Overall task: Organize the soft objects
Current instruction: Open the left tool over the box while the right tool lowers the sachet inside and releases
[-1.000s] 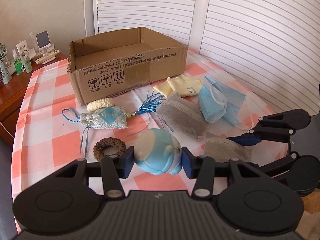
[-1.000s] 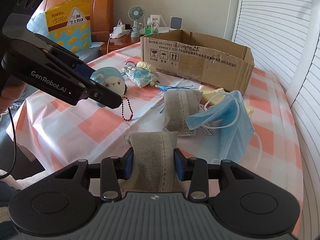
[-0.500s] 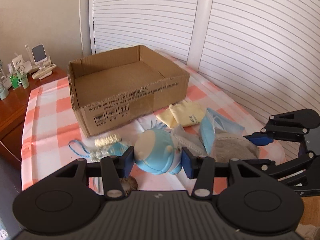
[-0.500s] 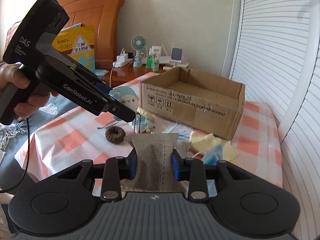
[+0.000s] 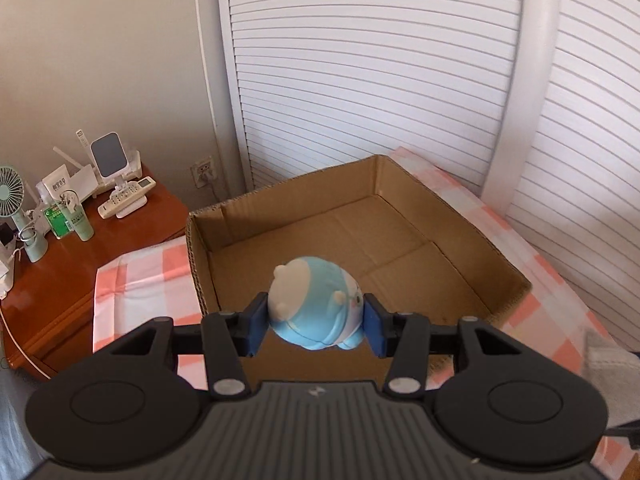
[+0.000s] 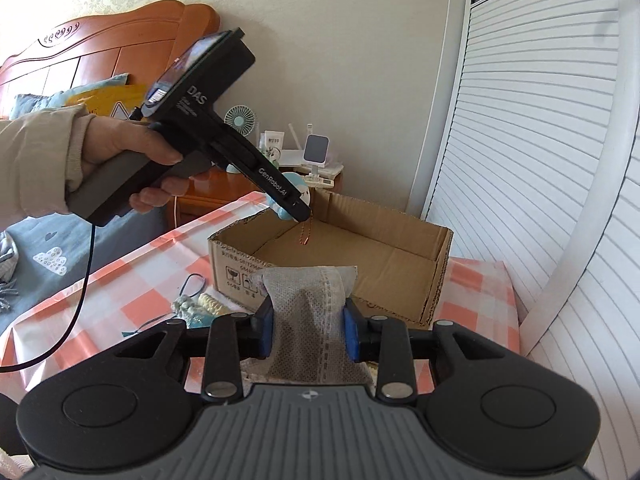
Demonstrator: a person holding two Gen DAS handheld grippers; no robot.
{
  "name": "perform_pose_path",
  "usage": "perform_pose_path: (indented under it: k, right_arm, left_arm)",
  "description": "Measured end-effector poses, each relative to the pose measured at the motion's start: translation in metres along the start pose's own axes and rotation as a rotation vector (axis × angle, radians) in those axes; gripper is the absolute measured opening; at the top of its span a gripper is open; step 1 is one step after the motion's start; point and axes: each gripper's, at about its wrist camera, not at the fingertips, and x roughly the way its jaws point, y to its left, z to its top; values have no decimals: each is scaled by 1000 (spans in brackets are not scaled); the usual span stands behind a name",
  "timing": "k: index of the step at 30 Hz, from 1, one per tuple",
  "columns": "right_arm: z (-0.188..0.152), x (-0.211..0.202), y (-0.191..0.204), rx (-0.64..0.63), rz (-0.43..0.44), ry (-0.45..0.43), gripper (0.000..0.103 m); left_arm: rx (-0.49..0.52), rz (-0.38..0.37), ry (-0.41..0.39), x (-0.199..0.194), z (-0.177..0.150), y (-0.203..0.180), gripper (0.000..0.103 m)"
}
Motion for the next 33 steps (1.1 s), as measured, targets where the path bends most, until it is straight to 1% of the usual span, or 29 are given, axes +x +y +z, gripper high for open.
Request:
perform_pose_path:
  k: [2, 3, 4, 6, 8, 12, 15, 17, 22, 25, 27, 29, 31, 33]
  right_arm:
    - [3, 7, -5, 2, -6, 6, 38]
    - [4, 9, -7, 1, -11, 9, 38]
    - [5, 12, -9, 0, -15, 15, 38]
    - [6, 17, -12, 0, -21, 21, 38]
    - [7, 22, -16, 6, -25, 27, 38]
    - [9, 31, -22, 23, -30, 37, 38]
    - [13, 38, -25, 35, -34, 41, 38]
    - [17, 44, -27, 39, -40, 43, 38]
    - [31, 59, -36, 59, -49, 48, 38]
    - [41, 74, -42, 69, -59, 55, 38]
    - [47, 87, -48, 81, -62, 63, 38]
    - [54, 101, -52, 84, -72, 71, 38]
    - [63, 120, -58, 81, -89, 86, 38]
    - [71, 137, -64, 96, -104, 101, 38]
  left_arm:
    - [-26, 13, 14, 17, 10, 9, 49]
    - [-41, 15, 17, 24, 13, 12, 54]
    - [-53, 17, 19, 30, 15, 16, 75]
    - [-65, 36, 16, 38, 19, 20, 97]
    - [-69, 73, -30, 35, 18, 22, 97]
    - [-84, 54, -40, 22, 13, 24, 97]
    - [-65, 65, -53, -1, 1, 16, 98]
    - [-59, 72, -48, -17, -9, 13, 99]
    - [-49, 63, -34, -56, -48, 0, 100]
    - [-51, 90, -46, -77, -76, -10, 100]
    - [-63, 115, -73, -93, -97, -17, 102]
    - [-69, 115, -92, -104, -117, -24, 102]
    - [-62, 120, -90, -111, -133, -31, 102]
    - [-58, 143, -79, -115, -145, -37, 102]
